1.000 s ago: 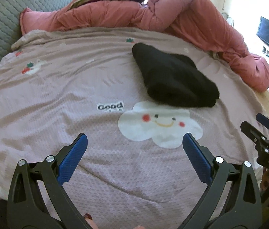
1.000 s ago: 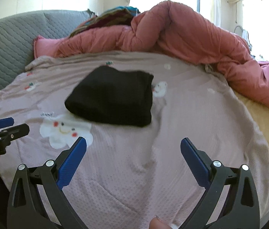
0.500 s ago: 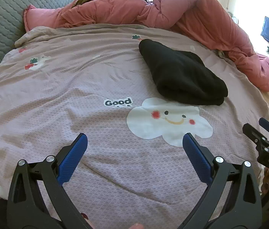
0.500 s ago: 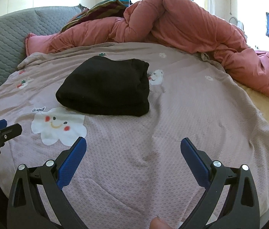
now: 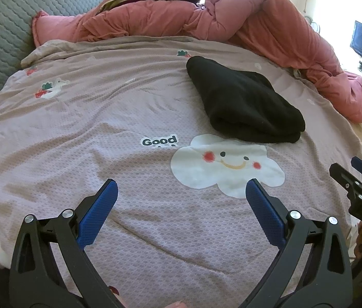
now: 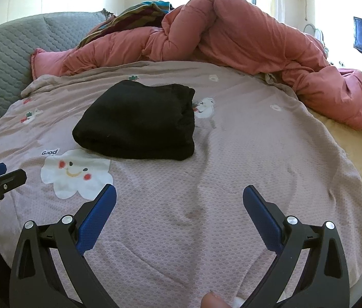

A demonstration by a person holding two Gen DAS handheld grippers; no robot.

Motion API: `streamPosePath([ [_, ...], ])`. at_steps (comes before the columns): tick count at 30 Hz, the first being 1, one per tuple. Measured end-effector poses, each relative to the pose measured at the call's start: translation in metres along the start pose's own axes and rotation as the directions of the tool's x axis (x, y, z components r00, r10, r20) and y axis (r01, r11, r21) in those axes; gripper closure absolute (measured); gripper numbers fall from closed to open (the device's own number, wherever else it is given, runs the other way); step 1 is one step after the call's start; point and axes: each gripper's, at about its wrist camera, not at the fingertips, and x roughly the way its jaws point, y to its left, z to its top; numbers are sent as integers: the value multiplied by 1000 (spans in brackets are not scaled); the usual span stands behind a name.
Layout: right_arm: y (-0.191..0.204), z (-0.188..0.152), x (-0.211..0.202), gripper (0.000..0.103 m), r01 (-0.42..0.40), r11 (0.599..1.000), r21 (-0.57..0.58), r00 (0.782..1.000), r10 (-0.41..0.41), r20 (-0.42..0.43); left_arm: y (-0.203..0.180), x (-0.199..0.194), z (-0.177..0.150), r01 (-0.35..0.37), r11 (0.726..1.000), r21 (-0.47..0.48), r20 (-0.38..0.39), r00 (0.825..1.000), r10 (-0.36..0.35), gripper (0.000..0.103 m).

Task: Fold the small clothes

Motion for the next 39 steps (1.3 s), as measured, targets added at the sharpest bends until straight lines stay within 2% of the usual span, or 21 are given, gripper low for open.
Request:
streamPosePath([
  [39, 2, 0, -2, 5, -1, 1000, -7, 1000, 1, -3, -3, -6, 2, -3, 1000, 7, 13, 1000, 3, 10],
])
